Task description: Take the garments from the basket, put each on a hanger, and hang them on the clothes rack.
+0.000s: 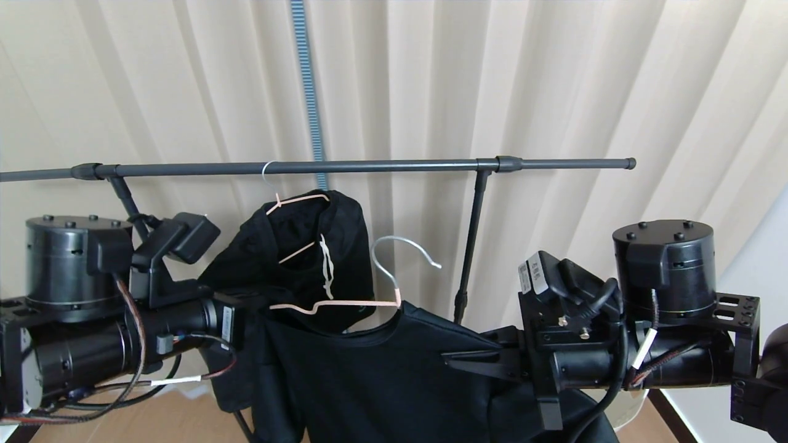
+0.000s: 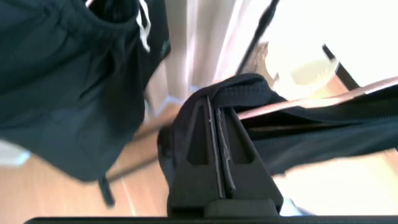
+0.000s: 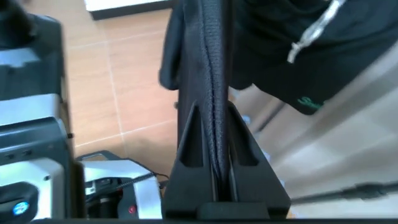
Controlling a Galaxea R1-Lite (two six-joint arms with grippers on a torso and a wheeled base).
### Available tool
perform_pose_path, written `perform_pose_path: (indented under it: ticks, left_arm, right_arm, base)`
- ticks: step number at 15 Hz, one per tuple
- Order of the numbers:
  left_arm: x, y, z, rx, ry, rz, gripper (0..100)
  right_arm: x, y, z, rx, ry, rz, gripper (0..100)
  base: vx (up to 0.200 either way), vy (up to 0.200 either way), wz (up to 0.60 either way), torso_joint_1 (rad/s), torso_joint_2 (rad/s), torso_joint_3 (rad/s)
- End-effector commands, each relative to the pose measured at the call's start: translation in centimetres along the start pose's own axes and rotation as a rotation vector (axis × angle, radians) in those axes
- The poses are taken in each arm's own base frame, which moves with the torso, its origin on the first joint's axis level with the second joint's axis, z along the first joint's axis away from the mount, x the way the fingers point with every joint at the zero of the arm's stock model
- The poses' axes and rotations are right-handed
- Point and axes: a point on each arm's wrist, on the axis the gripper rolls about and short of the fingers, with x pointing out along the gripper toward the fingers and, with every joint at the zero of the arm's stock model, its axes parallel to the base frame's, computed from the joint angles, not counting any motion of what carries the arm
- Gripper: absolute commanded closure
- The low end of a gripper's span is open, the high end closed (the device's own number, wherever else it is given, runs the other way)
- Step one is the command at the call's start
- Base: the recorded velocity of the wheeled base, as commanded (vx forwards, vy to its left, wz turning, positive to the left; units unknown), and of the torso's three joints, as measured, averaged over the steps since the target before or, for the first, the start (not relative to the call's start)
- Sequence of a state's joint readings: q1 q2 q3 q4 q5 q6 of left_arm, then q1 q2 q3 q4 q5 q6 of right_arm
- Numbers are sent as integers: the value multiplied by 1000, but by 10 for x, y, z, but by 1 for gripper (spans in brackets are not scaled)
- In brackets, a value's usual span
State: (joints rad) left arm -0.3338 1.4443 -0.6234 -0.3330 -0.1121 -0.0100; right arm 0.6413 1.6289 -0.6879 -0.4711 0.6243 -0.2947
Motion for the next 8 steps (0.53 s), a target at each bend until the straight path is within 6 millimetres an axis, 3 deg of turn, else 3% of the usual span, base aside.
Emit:
perform_pose_path:
  ticks: [1, 8]
  left_arm:
    - [-15, -3, 29, 32, -73, -8, 100]
    - [-25, -35, 23, 155, -26, -230, 100]
  right_arm:
    - [1, -1, -1, 2, 0, 6, 100]
    - [17, -9, -6, 43, -10, 12, 100]
  base:
    - [0, 0, 0, 0, 0, 0]
    - [0, 0, 0, 0, 0, 0]
